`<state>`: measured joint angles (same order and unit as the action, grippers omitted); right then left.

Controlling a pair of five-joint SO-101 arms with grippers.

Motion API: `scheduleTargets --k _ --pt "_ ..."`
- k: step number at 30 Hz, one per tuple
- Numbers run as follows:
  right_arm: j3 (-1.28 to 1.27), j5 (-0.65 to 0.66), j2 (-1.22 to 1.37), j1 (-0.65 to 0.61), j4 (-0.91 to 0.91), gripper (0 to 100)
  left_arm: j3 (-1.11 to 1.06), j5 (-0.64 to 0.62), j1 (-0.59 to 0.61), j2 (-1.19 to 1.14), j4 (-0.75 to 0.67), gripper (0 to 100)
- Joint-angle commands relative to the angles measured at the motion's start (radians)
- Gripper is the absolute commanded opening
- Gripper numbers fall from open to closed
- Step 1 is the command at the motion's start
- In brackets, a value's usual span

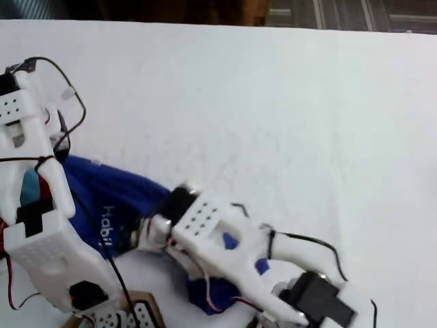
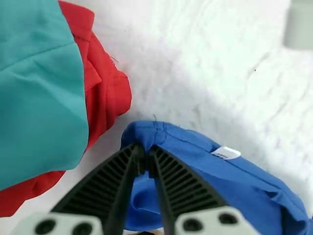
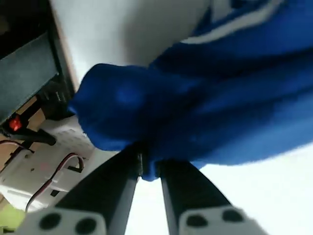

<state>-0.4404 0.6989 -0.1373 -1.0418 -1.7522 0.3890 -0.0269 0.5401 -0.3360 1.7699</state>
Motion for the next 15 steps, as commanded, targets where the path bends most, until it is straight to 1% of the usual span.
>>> scheduleTargets --k 1,3,5,7,9,11,15 --pt "0.015 0.005 0.064 -0.038 -0.018 6.4 0.007 0.008 -0.006 0.06 0.009 3" --pt "0.038 -0.021 0.084 -0.044 -0.018 13.2 0.007 0.008 -0.006 0.058 0.009 3" --pt "0.084 -0.032 0.079 -0.044 -0.018 22.4 0.007 0.008 -0.008 0.058 0.008 3" --pt "0.146 -0.044 0.044 -0.041 -0.021 31.7 0.008 0.008 -0.008 0.058 0.008 3" --pt "0.209 -0.097 -0.025 -0.039 -0.021 38.6 0.008 0.008 -0.008 0.058 0.008 3" --pt "0.267 -0.163 -0.11 -0.039 -0.021 39.6 0.008 0.008 -0.008 0.058 0.008 3" --pt "0.316 -0.242 -0.263 -0.021 -0.021 36.4 0.007 0.031 -0.008 0.058 0.005 3"
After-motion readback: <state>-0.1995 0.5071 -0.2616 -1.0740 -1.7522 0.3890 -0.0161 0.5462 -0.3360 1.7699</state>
